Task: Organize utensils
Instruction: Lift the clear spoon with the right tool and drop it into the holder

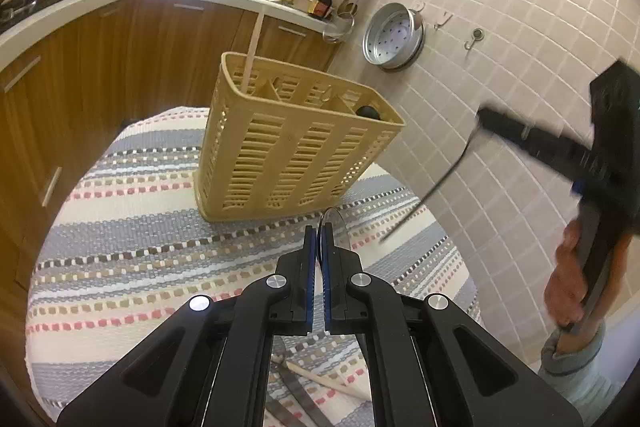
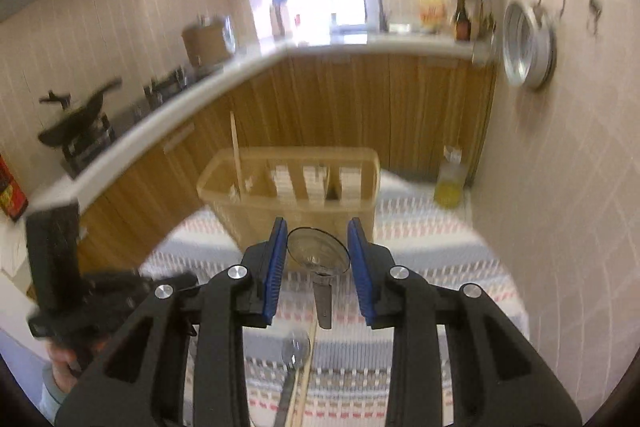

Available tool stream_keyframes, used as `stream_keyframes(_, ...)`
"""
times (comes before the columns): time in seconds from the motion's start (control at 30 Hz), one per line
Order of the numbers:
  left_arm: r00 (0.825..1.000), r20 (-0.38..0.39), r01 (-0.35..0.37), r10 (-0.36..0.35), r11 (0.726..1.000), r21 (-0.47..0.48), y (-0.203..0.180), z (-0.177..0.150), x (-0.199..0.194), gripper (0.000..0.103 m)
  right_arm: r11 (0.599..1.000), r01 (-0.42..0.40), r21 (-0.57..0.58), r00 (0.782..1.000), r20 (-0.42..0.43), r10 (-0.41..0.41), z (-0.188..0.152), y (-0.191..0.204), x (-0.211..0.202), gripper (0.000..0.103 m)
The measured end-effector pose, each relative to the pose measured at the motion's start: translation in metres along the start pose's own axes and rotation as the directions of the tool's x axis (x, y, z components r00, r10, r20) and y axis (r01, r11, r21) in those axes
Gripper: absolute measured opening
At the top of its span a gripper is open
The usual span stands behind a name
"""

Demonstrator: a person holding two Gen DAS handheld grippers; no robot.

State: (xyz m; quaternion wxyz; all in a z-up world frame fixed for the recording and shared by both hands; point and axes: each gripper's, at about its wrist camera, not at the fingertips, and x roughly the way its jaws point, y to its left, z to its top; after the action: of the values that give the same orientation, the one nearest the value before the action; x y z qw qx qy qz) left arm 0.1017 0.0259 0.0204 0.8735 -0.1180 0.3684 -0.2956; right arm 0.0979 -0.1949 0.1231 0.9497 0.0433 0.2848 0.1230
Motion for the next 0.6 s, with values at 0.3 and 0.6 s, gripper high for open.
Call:
stream_keyframes(0.3, 1.000, 0.015, -0.004, 0.004, 1.000, 0.019, 0.000, 0.006, -0.004, 0.001, 0.999, 0.014, 0.034, 0.985, 0.173, -0.020, 0.069, -0.007, -0.029, 0.028)
stream_keyframes(0.6, 0.998, 0.066, -0.026, 0.023, 0.999, 0.040, 0.002, 0.033, -0.015, 0.001, 0.997, 0.041, 0.073, 0.981, 0.188, -0.054, 0.079, -0.025, -0.010, 0.028)
